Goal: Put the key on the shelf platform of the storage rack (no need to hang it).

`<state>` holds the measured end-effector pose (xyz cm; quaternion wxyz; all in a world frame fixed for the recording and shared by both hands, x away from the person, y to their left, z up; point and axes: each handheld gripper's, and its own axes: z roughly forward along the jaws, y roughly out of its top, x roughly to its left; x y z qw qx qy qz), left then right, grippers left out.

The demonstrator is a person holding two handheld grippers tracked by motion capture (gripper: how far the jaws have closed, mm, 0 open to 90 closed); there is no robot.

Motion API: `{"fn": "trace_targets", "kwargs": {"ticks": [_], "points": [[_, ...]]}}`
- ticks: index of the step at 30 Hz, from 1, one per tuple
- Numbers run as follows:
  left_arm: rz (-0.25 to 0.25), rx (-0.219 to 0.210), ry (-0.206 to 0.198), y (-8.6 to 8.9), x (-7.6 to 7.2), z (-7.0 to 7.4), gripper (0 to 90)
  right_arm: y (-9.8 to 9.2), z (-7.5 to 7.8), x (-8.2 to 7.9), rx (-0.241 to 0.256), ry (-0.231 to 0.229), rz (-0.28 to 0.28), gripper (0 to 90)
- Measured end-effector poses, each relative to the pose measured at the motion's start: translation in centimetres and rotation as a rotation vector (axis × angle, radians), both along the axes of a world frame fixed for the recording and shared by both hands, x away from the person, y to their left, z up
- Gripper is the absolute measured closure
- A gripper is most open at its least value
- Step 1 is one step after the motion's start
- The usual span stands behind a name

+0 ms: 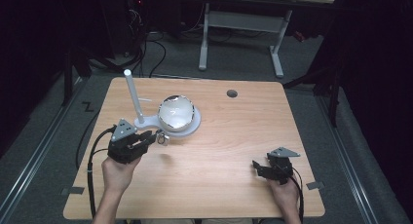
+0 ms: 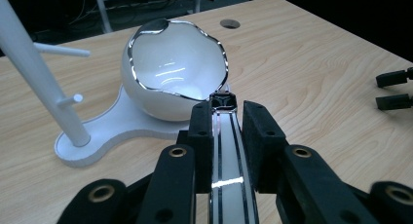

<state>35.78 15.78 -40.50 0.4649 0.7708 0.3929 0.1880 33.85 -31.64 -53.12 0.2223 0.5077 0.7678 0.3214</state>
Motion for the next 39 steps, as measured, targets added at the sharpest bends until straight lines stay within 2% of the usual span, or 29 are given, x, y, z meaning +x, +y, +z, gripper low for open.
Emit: {"fn": "trace_targets", "kwargs": {"ticks": [11, 20, 23, 33, 39], "points": [[-0.023, -0.029, 0.002, -1.1, 1.3, 1.3, 75.1, 0.0, 0.0, 0.0, 0.001, 0.0, -0.002, 29.9], [-0.024, -0.037, -0.003, -1.5, 2.2, 2.2, 75.0, 0.0, 0.0, 0.0, 0.003, -0.001, -0.002, 29.8], [-0.036, -0.074, 0.012, -1.4, 2.6, 2.6, 75.1, 0.0, 0.0, 0.0, 0.005, -0.001, -0.003, 29.8], [-0.041, -0.063, 0.001, -2.2, 4.0, 4.2, 75.0, 0.0, 0.0, 0.0, 0.005, -0.001, -0.002, 29.8], [-0.034, -0.028, 0.007, -3.0, 5.3, 4.7, 75.0, 0.0, 0.0, 0.0, 0.006, -0.001, -0.002, 29.8]]}}
